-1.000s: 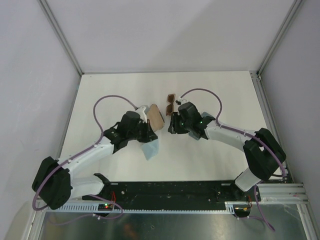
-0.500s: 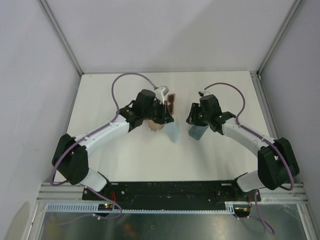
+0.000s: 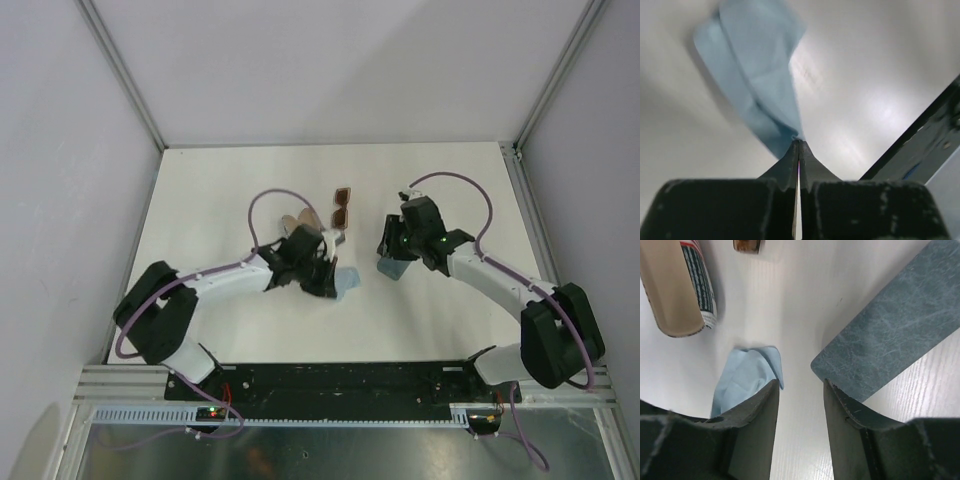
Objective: Organize the sunglasses
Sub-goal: Place the glasses cleaning cloth at the center of the board.
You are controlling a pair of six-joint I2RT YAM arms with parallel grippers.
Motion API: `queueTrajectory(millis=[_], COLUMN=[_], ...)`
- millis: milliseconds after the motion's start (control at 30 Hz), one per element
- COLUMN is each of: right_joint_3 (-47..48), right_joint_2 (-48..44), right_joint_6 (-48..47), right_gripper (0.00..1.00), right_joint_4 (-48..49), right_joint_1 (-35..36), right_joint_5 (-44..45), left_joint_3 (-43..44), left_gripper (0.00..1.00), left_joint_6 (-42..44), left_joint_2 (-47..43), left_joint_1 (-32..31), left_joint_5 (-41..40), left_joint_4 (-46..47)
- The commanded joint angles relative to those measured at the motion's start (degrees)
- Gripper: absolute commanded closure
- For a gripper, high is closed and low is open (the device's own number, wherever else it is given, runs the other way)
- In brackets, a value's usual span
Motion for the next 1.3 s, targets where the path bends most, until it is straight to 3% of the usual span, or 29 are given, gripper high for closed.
queueTrajectory(millis=[0,333,967,1033,1167,1267], right_joint_3=[-0.2,-0.8,1.9,2.2,2.7,4.2], right_joint_2=[2.4,7.3,13.4,13.8,14.7,16.6], right_joint_6=[-1.3,2.2,0.6,0.6,0.0,-1.2], right_gripper=[0.55,0.6,0.62,0.62,0.62,0.62], right_joint_4=[-0.4,3.9,4.3,4.2,5.1,5.5], right_joint_1=[4.3,10.2,12.4,12.5,12.4,12.5], right_joint_5=[3.1,2.3,1.5,1.5,1.5,3.0], left_joint_3=[-5.2,-10.8,-15.8,-16.7,-17.4,-16.9], left_gripper=[1.0,1.0,0.99,0.94,0.63,0.52], left_joint_6=[-1.5,-3.6,-5.3,-6.2,-7.3,-8.3], left_joint_2=[-0.8,-5.9,-7.5,-8.3,-12.9,-16.7], left_joint_1=[-2.0,-2.2,-2.1,-2.1,-1.7,0.8], left_joint_5=[-3.6,-6.0,-2.8,-2.6,-3.9,-3.8], left_joint_4=[2.0,3.3,5.2,5.3,5.4,5.4])
